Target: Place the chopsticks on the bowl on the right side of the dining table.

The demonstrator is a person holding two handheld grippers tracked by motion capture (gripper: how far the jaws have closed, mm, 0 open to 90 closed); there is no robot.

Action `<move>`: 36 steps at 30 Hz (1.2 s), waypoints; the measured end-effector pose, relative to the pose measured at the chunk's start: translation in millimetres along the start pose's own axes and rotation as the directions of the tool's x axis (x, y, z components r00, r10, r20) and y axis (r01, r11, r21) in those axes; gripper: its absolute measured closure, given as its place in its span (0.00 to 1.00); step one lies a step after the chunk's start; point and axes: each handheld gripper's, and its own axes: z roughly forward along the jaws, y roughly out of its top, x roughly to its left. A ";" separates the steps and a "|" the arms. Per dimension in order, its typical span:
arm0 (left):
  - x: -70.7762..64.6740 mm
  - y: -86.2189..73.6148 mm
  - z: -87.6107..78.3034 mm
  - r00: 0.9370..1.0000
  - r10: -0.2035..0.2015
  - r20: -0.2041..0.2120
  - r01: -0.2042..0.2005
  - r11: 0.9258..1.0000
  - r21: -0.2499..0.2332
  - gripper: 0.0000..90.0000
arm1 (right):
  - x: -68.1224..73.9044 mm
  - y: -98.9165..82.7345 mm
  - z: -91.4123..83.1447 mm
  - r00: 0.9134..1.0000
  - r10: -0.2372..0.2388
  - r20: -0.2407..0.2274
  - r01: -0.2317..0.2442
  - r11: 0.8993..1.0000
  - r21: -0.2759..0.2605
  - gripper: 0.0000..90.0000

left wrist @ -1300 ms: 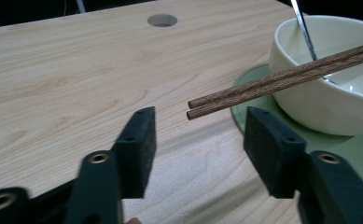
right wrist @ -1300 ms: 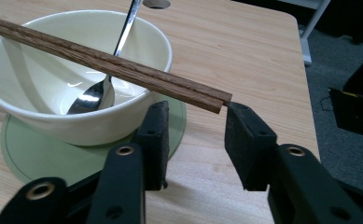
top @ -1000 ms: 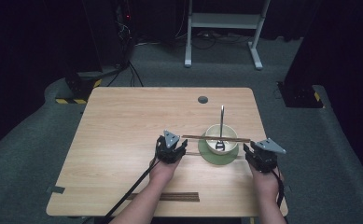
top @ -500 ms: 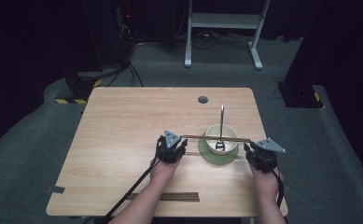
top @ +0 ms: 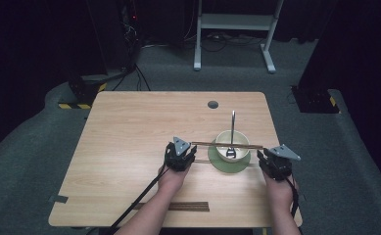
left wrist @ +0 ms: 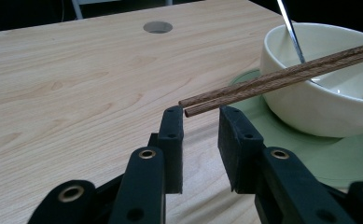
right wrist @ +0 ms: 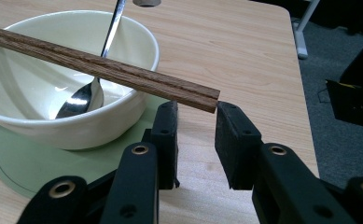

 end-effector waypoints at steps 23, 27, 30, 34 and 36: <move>1.8 -0.8 3.2 1.000 0.006 -0.013 -0.006 1.000 0.012 0.78 | -2.8 0.9 4.4 1.000 0.002 0.010 -0.002 1.000 0.004 0.77; 2.7 -0.2 2.5 1.000 0.003 -0.013 -0.003 1.000 0.009 0.77 | -2.2 0.9 3.8 1.000 0.000 0.009 0.000 1.000 0.005 0.77; 3.1 0.3 1.9 1.000 -0.001 -0.015 0.002 1.000 0.009 0.76 | -1.9 1.0 3.7 1.000 0.000 0.009 0.000 1.000 0.005 0.76; 2.9 0.4 1.7 1.000 0.003 -0.011 -0.003 1.000 0.012 0.73 | -1.0 1.1 3.2 1.000 -0.003 0.009 0.003 1.000 0.004 0.73; 2.7 0.3 1.6 1.000 0.004 -0.010 -0.004 1.000 0.012 0.71 | -0.5 1.5 2.2 1.000 -0.002 0.006 0.002 1.000 0.001 0.70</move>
